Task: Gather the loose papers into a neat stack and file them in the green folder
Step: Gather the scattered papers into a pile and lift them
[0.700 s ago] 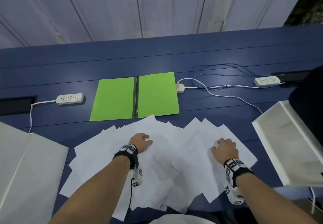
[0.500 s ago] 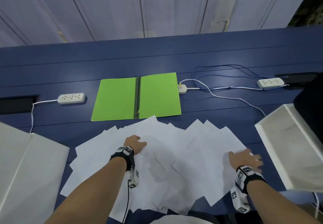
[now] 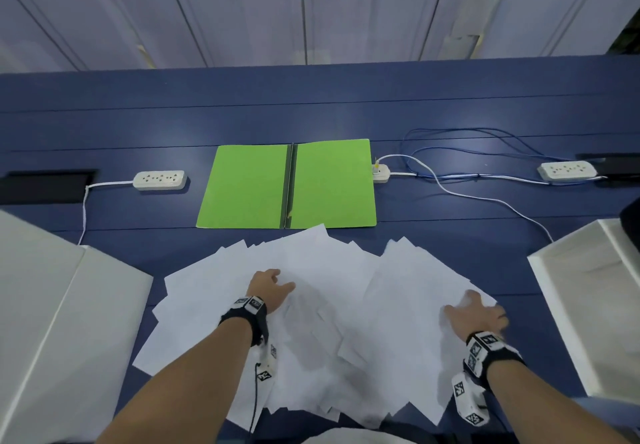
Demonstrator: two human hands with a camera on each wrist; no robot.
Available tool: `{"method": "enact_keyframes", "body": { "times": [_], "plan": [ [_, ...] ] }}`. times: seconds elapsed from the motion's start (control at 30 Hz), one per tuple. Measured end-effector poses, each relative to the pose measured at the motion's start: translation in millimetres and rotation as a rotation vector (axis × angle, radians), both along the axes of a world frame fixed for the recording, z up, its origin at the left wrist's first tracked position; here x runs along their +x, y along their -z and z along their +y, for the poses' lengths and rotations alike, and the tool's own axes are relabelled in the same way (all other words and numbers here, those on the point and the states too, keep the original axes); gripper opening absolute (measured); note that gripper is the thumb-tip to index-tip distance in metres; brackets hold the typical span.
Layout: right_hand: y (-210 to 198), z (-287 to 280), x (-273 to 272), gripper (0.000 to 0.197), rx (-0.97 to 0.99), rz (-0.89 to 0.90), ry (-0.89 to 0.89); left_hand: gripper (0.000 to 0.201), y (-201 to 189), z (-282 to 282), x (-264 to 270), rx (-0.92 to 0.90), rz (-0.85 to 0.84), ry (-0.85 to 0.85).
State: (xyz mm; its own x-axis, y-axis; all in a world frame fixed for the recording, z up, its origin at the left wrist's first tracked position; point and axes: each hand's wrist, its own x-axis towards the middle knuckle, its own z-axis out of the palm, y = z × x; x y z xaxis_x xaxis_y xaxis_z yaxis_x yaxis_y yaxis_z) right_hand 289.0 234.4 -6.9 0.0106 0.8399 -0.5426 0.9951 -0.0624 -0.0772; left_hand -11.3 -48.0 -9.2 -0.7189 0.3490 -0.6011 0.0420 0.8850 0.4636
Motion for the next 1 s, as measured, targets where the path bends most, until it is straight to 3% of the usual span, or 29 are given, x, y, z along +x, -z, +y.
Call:
{"method": "enact_keyframes", "body": {
  "times": [0.13,0.27,0.4,0.5,0.57,0.7,0.83,0.9,1.0],
  "plan": [
    [3,-14,-33,0.051,-0.016,0.1,-0.114,0.063,-3,23,15,0.047,-0.039,0.047],
    [3,-26,-61,0.053,-0.049,0.349,-0.191,0.061,-8,13,15,0.117,-0.107,-0.003],
    [1,-23,-65,0.05,-0.037,0.519,-0.252,0.049,-16,-34,1,0.146,-0.058,-0.137],
    [1,-14,-50,0.048,0.035,0.501,-0.169,0.038,-17,-96,-15,0.008,0.083,-0.339],
    [3,-7,-35,0.051,0.04,0.433,-0.098,0.045,-18,-135,-22,-0.153,0.117,-0.44],
    [17,0,-15,0.045,-0.018,0.352,-0.067,0.076,-11,-186,-28,-0.458,0.068,-0.586],
    [13,-9,-23,0.033,-0.029,0.386,-0.128,0.1,46,-220,-56,-0.447,-0.105,-0.641],
    [12,-15,-31,0.034,-0.044,0.415,-0.157,0.101,48,-206,-56,-0.385,-0.1,-0.695],
    [13,-25,-45,0.05,-0.095,0.46,-0.208,0.089,9,-162,-41,-0.306,-0.022,-0.657]
  ]
}}
